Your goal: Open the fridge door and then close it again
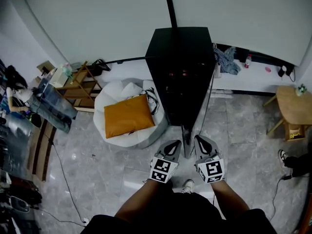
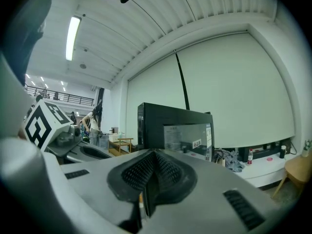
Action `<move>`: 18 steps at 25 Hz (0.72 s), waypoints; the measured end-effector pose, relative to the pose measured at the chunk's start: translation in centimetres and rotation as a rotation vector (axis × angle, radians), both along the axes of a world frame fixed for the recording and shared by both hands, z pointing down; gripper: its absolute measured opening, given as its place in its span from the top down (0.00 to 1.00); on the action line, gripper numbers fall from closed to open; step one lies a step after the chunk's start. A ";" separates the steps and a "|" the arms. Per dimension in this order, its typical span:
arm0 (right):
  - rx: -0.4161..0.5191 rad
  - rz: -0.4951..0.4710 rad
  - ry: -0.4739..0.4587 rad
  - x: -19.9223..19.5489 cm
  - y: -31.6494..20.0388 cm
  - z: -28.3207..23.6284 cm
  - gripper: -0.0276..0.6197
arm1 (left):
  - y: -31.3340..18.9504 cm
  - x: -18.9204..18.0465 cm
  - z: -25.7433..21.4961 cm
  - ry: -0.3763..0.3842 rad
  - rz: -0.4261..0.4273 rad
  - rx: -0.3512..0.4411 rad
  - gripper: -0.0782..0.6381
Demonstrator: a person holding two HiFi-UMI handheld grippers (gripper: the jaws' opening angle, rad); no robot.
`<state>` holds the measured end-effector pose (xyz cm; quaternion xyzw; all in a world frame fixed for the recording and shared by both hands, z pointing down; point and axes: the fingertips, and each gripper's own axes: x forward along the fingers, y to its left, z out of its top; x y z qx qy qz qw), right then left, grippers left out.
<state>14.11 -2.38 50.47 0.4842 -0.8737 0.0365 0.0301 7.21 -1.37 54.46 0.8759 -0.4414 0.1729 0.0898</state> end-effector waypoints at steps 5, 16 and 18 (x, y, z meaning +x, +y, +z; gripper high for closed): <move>-0.003 0.017 0.007 -0.5 -0.8 -0.3 0.93 | -1.2 -2.3 -0.9 0.013 -0.048 0.025 0.86; -0.013 0.014 0.062 -1.1 -1.5 -0.3 0.93 | -4.0 -4.6 -1.5 0.043 -0.054 0.013 0.86; -0.015 0.018 0.060 -1.0 -1.6 -0.4 0.93 | -4.4 -4.5 -1.8 0.044 -0.044 0.016 0.86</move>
